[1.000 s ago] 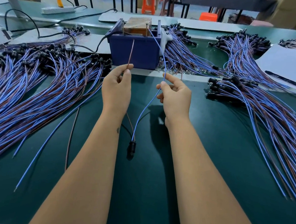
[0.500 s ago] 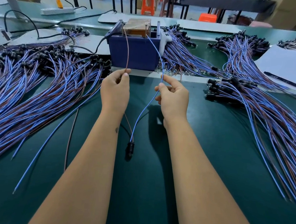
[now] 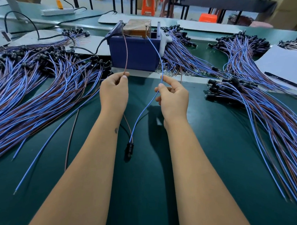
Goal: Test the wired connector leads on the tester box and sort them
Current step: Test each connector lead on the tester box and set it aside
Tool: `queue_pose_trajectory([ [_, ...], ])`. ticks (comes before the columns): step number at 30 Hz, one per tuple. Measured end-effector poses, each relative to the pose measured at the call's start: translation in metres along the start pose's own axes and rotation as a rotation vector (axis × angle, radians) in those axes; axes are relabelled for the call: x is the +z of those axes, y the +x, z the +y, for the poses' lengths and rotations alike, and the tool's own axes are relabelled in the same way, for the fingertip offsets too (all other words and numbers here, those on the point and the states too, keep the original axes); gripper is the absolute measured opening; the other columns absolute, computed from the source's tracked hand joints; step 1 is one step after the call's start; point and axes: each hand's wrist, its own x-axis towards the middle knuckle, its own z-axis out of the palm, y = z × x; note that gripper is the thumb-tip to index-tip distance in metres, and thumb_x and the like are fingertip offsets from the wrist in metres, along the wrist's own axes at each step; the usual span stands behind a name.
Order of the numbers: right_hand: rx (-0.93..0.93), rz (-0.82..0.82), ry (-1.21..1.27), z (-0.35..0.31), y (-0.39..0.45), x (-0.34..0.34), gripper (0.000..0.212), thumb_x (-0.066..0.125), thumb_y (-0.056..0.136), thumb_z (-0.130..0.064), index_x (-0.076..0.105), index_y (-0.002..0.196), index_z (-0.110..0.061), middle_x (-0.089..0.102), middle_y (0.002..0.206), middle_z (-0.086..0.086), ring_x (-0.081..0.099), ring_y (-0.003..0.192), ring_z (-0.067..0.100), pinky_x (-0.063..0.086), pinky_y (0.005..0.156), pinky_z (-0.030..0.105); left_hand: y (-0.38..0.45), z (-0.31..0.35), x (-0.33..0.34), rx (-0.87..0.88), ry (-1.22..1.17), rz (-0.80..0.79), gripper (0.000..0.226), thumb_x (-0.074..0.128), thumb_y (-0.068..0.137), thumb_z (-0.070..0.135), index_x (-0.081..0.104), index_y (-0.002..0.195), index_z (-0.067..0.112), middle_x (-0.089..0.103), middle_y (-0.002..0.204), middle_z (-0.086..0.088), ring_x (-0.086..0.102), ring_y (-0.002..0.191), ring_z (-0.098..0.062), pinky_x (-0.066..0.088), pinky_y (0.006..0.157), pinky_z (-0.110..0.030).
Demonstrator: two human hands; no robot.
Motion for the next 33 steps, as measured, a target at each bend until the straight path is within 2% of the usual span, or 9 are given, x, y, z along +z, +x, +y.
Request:
queue_pose_trajectory([
  [7, -0.003, -0.008, -0.021, 0.0019, 0.0018, 0.0012, 0.028, 0.055, 0.095, -0.010, 0.066, 0.118, -0.021, 0.064, 0.070, -0.006, 0.052, 0.054, 0.008, 0.046, 0.062, 0.023, -0.0002, 0.0002, -0.0013, -0.019, -0.050, 0.016, 0.025, 0.044, 0.096, 0.015, 0.066, 0.091, 0.026, 0.037, 0.041, 0.018, 0.029, 0.037, -0.003, 0.026, 0.038, -0.014],
  [23, -0.014, -0.003, -0.045, 0.0042, 0.0073, 0.0025, 0.027, 0.055, 0.095, -0.010, 0.066, 0.116, -0.023, 0.064, 0.072, -0.004, 0.053, 0.055, 0.010, 0.046, 0.060, 0.024, 0.0006, -0.0007, -0.0020, -0.052, -0.079, 0.015, 0.024, 0.042, 0.098, 0.014, 0.066, 0.096, 0.021, 0.037, 0.041, 0.018, 0.028, 0.037, -0.002, 0.026, 0.038, -0.014],
  [33, -0.014, 0.014, -0.043, 0.0055, 0.0091, 0.0039, 0.025, 0.054, 0.093, -0.008, 0.065, 0.109, -0.024, 0.063, 0.071, -0.003, 0.053, 0.055, 0.013, 0.047, 0.060, 0.028, 0.0013, -0.0006, -0.0020, -0.069, -0.098, 0.008, 0.025, 0.042, 0.097, 0.014, 0.065, 0.092, 0.022, 0.036, 0.042, 0.018, 0.027, 0.037, -0.003, 0.025, 0.037, -0.015],
])
